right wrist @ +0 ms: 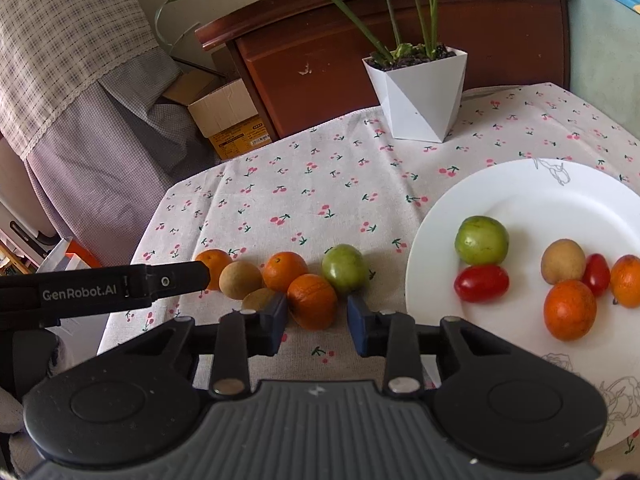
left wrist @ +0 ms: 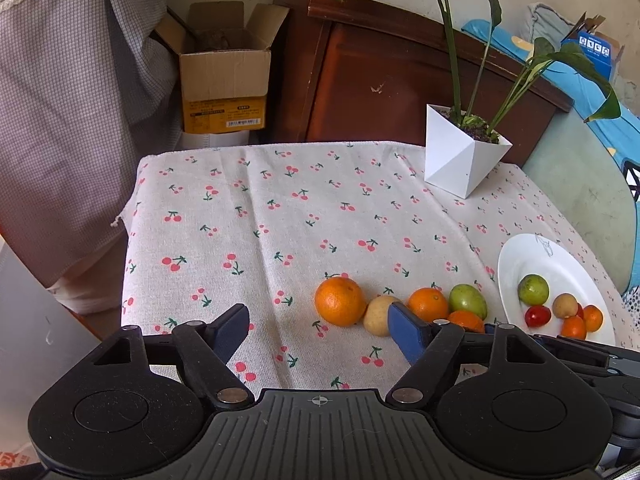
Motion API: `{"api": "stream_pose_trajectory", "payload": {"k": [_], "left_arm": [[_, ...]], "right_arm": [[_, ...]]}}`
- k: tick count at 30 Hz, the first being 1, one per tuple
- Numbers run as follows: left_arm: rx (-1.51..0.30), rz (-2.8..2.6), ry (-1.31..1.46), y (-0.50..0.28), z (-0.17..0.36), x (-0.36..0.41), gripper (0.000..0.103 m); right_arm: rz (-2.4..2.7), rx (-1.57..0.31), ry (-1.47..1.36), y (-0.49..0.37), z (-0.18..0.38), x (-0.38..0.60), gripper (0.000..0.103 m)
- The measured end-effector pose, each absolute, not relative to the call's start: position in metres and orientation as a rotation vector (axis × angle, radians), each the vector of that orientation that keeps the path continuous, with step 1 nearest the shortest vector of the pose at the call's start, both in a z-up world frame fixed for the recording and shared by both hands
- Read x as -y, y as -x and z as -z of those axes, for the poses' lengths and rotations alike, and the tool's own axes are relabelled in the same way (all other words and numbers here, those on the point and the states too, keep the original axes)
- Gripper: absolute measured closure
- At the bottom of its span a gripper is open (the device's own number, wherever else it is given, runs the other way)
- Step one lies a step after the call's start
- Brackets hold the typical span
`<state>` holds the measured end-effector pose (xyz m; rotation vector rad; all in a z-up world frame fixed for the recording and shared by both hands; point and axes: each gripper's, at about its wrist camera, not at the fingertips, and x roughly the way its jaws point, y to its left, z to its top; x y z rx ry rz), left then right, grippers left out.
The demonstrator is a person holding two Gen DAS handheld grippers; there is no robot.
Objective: Organize fruits
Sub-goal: 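Grasp a mandarin with the right tool while the left tool grasps another, then lift both held mandarins and carry them toward the plate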
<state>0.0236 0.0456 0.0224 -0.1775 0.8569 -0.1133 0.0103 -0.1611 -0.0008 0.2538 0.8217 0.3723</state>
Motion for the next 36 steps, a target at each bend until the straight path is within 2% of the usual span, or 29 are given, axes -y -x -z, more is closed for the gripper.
{"api": "stream_pose_trajectory", "payload": {"k": [3, 8, 13, 17, 20, 22, 36], "left_arm": [[-0.846, 0.118, 0.189, -0.025, -0.022, -0.046, 0.033], [-0.811, 0.109, 0.216, -0.033, -0.022, -0.047, 0.036], [-0.812, 0.094, 0.227, -0.040, -0.013, -0.045, 0.051], [-0.812, 0.082, 0.250, -0.042, -0.007, -0.044, 0.054], [-0.808, 0.095, 0.241, -0.042, -0.006, -0.041, 0.062], [-0.809, 0.118, 0.259, -0.041, -0.005, -0.041, 0.074], [-0.800, 0.134, 0.254, -0.036, -0.007, -0.039, 0.074]], "right_arm": [[-0.374, -0.822, -0.238, -0.008, -0.001, 0.160, 0.076], [-0.371, -0.829, -0.255, -0.008, 0.000, 0.163, 0.076], [-0.366, -0.831, -0.268, -0.007, 0.000, 0.164, 0.076], [-0.368, -0.832, -0.273, -0.006, 0.001, 0.165, 0.076], [-0.370, -0.831, -0.274, -0.006, 0.001, 0.165, 0.076], [-0.370, -0.831, -0.274, -0.007, 0.001, 0.165, 0.076], [-0.362, -0.827, -0.290, -0.004, 0.000, 0.169, 0.076]]}}
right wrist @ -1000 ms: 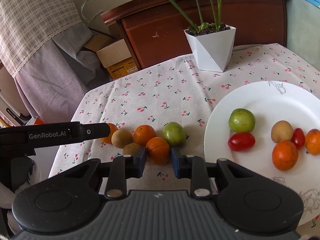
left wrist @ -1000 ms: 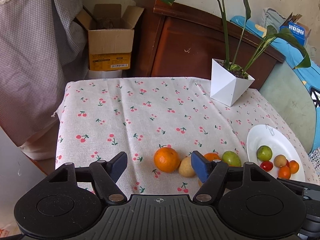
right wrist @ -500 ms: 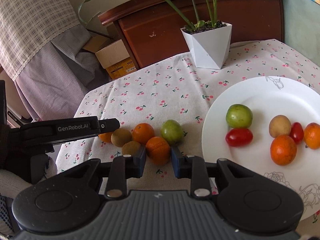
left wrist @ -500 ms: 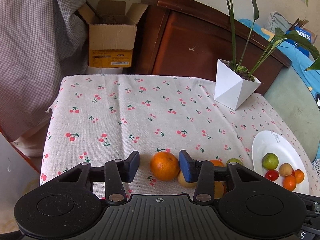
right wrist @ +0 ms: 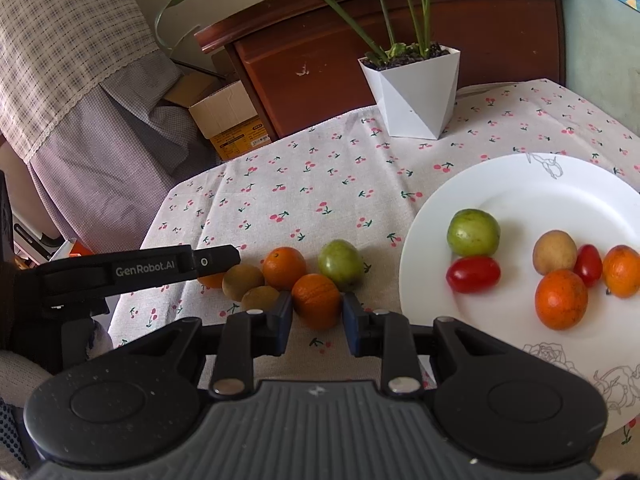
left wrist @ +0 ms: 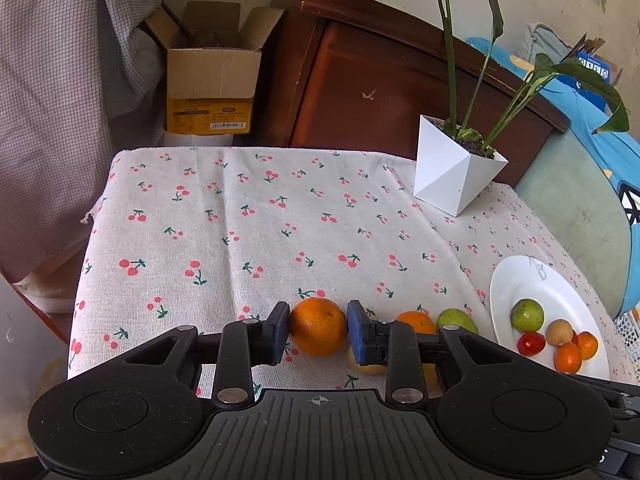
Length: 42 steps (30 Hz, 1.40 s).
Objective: Organize fruits
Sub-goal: 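Lift both held mandarins and carry them toward the plate, then lower both mandarins onto the white plate and open both tools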
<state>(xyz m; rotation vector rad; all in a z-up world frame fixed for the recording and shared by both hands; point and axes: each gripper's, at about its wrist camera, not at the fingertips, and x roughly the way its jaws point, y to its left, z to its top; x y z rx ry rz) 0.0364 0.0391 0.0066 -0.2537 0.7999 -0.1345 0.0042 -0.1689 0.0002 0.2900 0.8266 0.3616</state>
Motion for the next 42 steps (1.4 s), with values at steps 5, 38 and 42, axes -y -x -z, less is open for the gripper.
{"api": "stream_pose_trajectory", "payload": {"k": [5, 38, 42], "left_arm": [[-0.760, 0.140, 0.250, -0.034, -0.020, -0.037, 0.074], [-0.774, 0.541, 0.123, -0.002, -0.029, 0.110, 0.074], [-0.786, 0.543, 0.111, -0.002, -0.024, 0.114, 0.074]], "right_arm": [[-0.358, -0.799, -0.308, -0.003, -0.008, 0.176, 0.076], [0.068, -0.724, -0.593, 0.023, -0.019, 0.327, 0.076], [0.072, -0.729, -0.584, 0.027, -0.019, 0.325, 0.076]]}}
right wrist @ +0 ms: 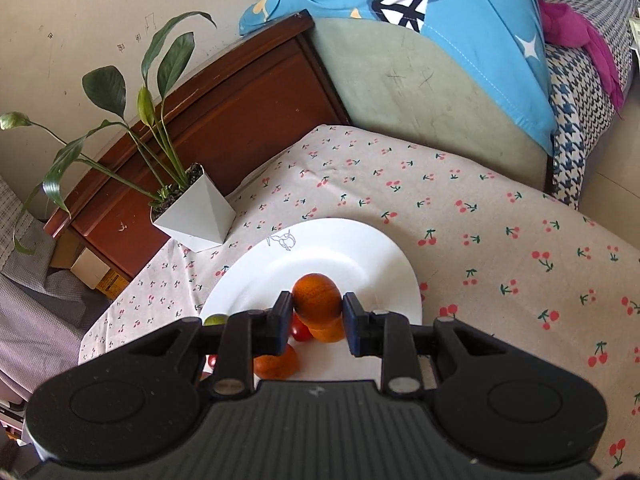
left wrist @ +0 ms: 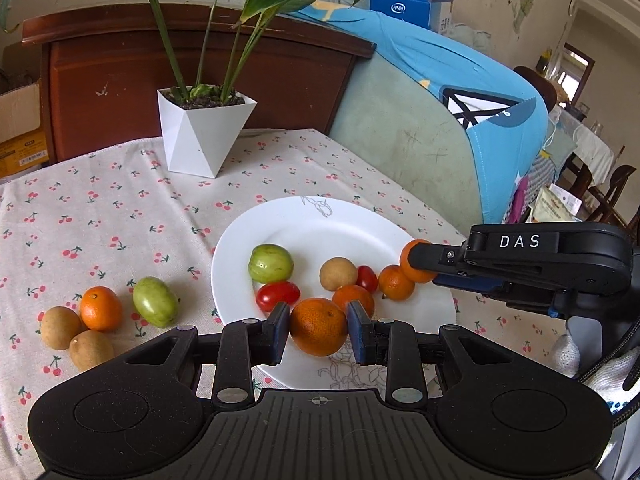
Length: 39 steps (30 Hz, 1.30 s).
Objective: Organize fruits
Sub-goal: 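Lower both mandarins onto the white plate and open both tools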
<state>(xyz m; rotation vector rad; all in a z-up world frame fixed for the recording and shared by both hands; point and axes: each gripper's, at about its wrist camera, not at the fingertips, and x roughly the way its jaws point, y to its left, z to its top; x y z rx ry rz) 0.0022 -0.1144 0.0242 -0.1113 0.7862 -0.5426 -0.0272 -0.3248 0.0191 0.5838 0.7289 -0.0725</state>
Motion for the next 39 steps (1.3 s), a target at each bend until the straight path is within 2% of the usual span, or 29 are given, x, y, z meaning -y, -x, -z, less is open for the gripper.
{"api": "stream_pose_trajectory", "payload": {"k": [16, 20, 21, 22, 24, 26, 28, 39], "left_arm": [[-0.804, 0.530, 0.099, -0.005, -0.017, 0.121, 0.074], [-0.794, 0.534, 0.095, -0.004, -0.018, 0.122, 0.073], [-0.792, 0.534, 0.096, -0.004, -0.020, 0.122, 0.067], [-0.788, 0.531, 0.098, -0.004, -0.021, 0.122, 0.056], [-0.768, 0.523, 0.108, -0.003, -0.026, 0.120, 0.047], [-0.757, 0.517, 0.111, -0.003, -0.032, 0.118, 0.042], [-0.751, 0.499, 0.112, -0.005, -0.036, 0.115, 0.031], [-0.781, 0.367, 0.103, -0.012, -0.056, 0.076, 0.028]], "right_arm": [[0.036, -0.803, -0.574, 0.034, -0.010, 0.309, 0.076], [0.058, -0.793, -0.588, 0.034, -0.010, 0.312, 0.072], [0.060, -0.787, -0.593, 0.035, -0.011, 0.313, 0.072], [0.064, -0.780, -0.596, 0.035, -0.012, 0.314, 0.072], [0.065, -0.767, -0.604, 0.035, -0.014, 0.316, 0.069], [0.065, -0.759, -0.613, 0.036, -0.015, 0.317, 0.064], [0.067, -0.750, -0.614, 0.035, -0.017, 0.317, 0.062], [0.014, -0.720, -0.556, 0.036, -0.028, 0.306, 0.055]]}}
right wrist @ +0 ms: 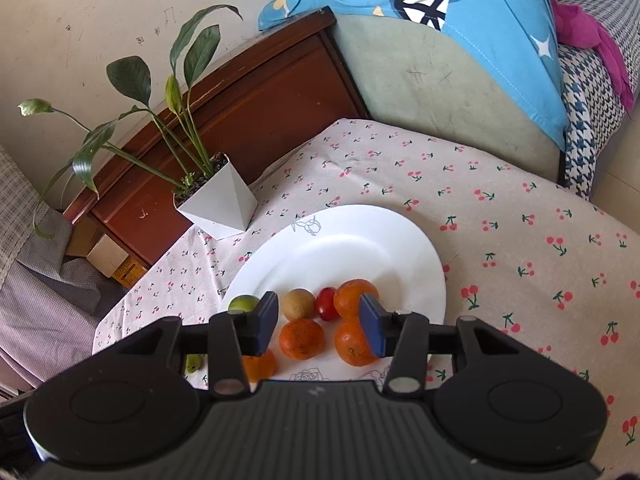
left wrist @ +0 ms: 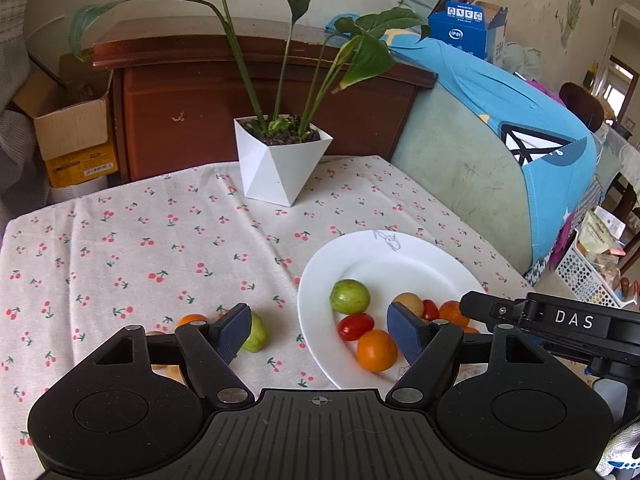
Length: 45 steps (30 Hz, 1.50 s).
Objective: Organize fruits
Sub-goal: 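Lower both mandarins onto the white plate and open both tools, then move both tools back toward the brown kiwis on the cloth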
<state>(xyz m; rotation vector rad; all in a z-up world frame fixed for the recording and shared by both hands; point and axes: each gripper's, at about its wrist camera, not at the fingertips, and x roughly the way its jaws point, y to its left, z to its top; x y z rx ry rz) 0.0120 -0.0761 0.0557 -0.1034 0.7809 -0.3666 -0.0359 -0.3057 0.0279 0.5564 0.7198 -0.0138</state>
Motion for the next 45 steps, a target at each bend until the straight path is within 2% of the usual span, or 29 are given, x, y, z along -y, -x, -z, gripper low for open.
{"api": "stream_pose_trajectory", "payload": {"k": [12, 21, 45], "left_arm": [[-0.839, 0.254, 0.077, -0.017, -0.068, 0.024, 0.028], [-0.808, 0.126, 0.180, -0.021, -0.065, -0.023, 0.028], [-0.855, 0.023, 0.230, -0.026, -0.039, -0.057, 0.028]], "right_arm": [[-0.128, -0.746, -0.489, 0.041, -0.034, 0.265, 0.054], [-0.273, -0.763, -0.409, 0.038, -0.031, 0.214, 0.054], [-0.421, -0.816, -0.240, 0.001, 0.004, 0.128, 0.056]]}}
